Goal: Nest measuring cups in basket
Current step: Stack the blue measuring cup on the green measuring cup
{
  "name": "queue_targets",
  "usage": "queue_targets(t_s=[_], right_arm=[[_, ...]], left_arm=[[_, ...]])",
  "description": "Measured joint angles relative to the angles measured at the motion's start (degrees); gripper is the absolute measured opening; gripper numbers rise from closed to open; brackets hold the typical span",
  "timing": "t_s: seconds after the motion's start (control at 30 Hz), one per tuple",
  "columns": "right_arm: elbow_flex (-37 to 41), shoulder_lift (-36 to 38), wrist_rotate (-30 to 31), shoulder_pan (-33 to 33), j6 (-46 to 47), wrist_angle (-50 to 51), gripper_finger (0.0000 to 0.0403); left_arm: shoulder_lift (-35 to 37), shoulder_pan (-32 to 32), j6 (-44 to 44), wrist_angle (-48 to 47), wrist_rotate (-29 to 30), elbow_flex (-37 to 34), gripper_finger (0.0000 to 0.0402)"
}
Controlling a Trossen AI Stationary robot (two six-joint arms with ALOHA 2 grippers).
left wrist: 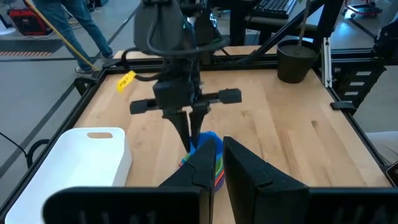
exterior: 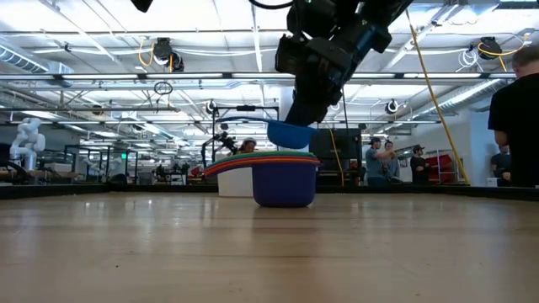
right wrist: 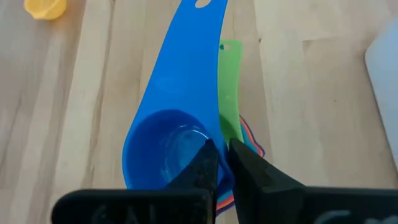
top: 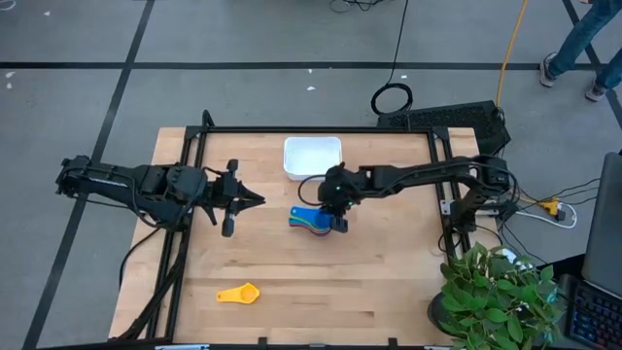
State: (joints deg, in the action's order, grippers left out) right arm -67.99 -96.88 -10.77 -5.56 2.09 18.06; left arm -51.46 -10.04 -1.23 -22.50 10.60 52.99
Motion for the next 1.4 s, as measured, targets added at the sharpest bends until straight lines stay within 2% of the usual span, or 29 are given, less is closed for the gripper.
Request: queue_targets(t_s=[0.13, 0.47, 0.8, 1.4], right_arm=[[0.00, -1.12, 0.01, 0.00, -0.24, -0.47, 0.0026], [0.00, -1.34, 0.14, 0.00, -1.09, -0.46, 0.0028], [0.00, -1.34, 3.39, 0.00, -3.67, -0.44, 0.0061], [0.00, -1.10, 3.53, -0.07, -4.74, -0.57, 0.0120]], left_arm=[[0.00, 0.00, -0.01, 0.00, 0.00, 0.00, 0.0031], [0.00, 0.00, -0.20, -0.40, -0.01, 0.00, 0.0031], [0.00, 0.00, -0.25, -0.48, 0.01, 0.00, 0.0031], [0.00, 0.00, -0.97, -1.49, 0.01, 0.00, 0.0031]])
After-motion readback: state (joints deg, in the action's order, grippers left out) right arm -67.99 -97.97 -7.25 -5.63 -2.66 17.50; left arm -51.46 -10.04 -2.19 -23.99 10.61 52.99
